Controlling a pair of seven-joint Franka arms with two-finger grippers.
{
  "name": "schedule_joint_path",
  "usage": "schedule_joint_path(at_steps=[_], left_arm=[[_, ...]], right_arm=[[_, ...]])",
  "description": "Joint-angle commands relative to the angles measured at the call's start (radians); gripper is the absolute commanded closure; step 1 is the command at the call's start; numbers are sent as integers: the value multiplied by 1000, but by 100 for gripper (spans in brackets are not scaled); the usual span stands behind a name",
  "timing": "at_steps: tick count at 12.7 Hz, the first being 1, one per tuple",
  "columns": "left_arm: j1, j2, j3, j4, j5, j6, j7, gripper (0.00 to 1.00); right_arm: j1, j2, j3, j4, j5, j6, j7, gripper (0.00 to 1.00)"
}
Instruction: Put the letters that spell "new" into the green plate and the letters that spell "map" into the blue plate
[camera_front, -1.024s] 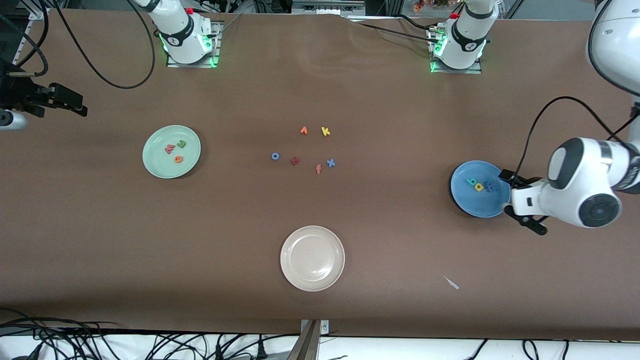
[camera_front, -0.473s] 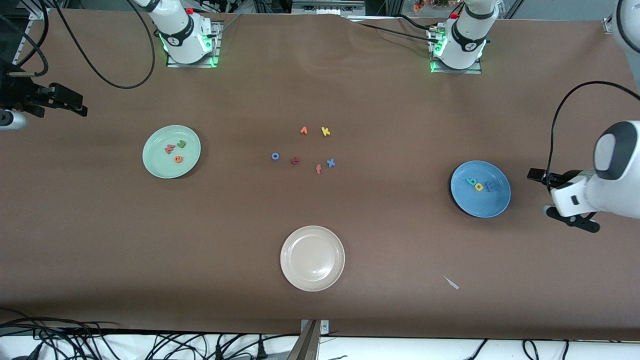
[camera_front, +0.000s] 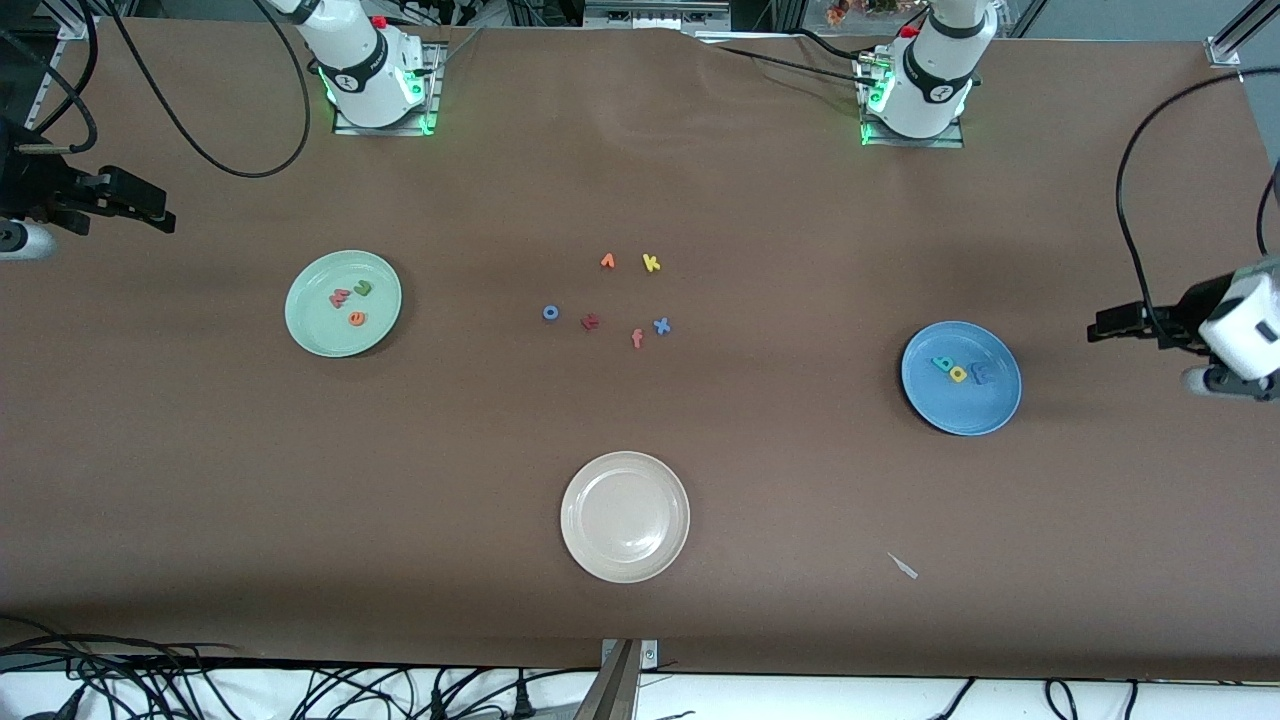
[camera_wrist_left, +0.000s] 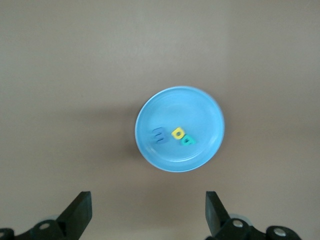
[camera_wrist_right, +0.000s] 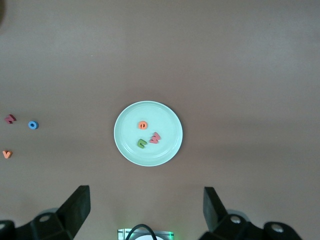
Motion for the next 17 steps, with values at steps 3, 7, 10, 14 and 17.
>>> schedule_joint_path(at_steps=[3,7,10,14,17], left_arm=[[-135,-242,55,-83,-11,-37,-110,0],[-101,-237,22,-9,0,-145,-104,0],[-92,-230,-26,-13,72,-145,-98,0],[-86,-220,-32,-13,70,-141,-98,0],[-84,-218,-31,-15,72,-138,-98,0]], right_arm=[[-2,-7,1,-2,14,-9,-8,0],[-2,-7,2,-2,14,-7,-8,0],[-2,-7,2,0,14,-7,-8,0],[-2,-7,2,-2,14,-7,-9,0],[-2,-7,2,-2,14,-7,-9,0]])
